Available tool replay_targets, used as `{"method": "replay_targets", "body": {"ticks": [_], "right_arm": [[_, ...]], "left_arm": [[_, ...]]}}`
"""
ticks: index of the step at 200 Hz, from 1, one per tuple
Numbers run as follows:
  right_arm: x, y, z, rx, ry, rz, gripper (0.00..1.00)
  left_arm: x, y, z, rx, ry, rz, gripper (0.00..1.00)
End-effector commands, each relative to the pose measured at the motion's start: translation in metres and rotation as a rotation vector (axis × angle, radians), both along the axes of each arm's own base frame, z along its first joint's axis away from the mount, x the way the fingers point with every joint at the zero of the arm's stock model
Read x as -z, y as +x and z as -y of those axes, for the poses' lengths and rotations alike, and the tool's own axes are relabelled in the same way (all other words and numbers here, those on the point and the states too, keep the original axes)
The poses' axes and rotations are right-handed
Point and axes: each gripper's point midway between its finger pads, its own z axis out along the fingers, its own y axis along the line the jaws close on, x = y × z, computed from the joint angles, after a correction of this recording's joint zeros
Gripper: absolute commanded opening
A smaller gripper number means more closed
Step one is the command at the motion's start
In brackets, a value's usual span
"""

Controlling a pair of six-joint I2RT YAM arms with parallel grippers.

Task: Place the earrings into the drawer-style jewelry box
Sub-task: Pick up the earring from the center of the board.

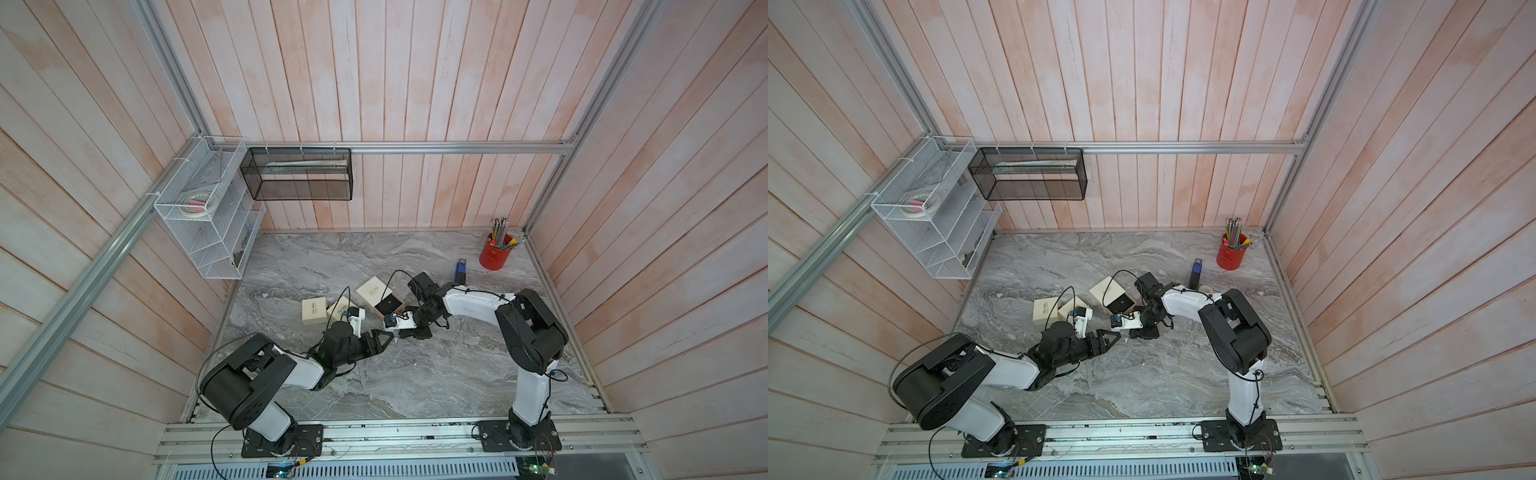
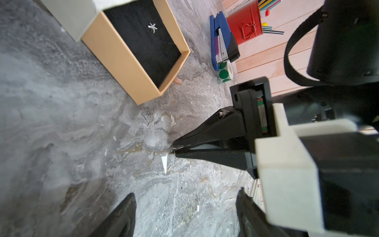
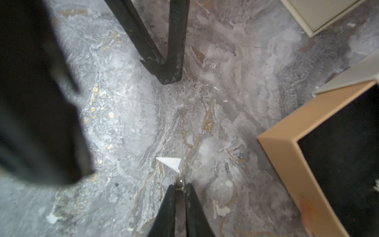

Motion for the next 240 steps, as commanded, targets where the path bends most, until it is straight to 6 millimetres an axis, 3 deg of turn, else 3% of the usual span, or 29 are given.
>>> {"method": "replay_targets", "body": {"ticks": [1,112,180,216,240], "right_arm": [[0.009,-0.018,0.000,-0.048,-0.022,-0.063,0.11],[0.003,-0.015,-0.001,-0.045,-0.012,-0.042,0.00],[-0.044,-0.008,-0.008,0.044,0.159,0.069,0.00],[-0.068,0.018,-0.018,0.219,0.277,0.149,0.00],[-0.086,0.035,-0.023,0.302,0.381,0.237,0.00]], "left_arm": [[-0.008,0.008,-0.003,-0.020,-0.006,0.039,0.77],[-0.013,0.013,-0.007,-0.033,0.001,0.055,0.77],[-0.044,0.045,-0.030,-0.086,0.090,0.146,0.77],[-0.056,0.067,-0.034,-0.079,0.105,0.175,0.78],[-0.054,0.078,-0.036,-0.066,0.093,0.157,0.78]]}}
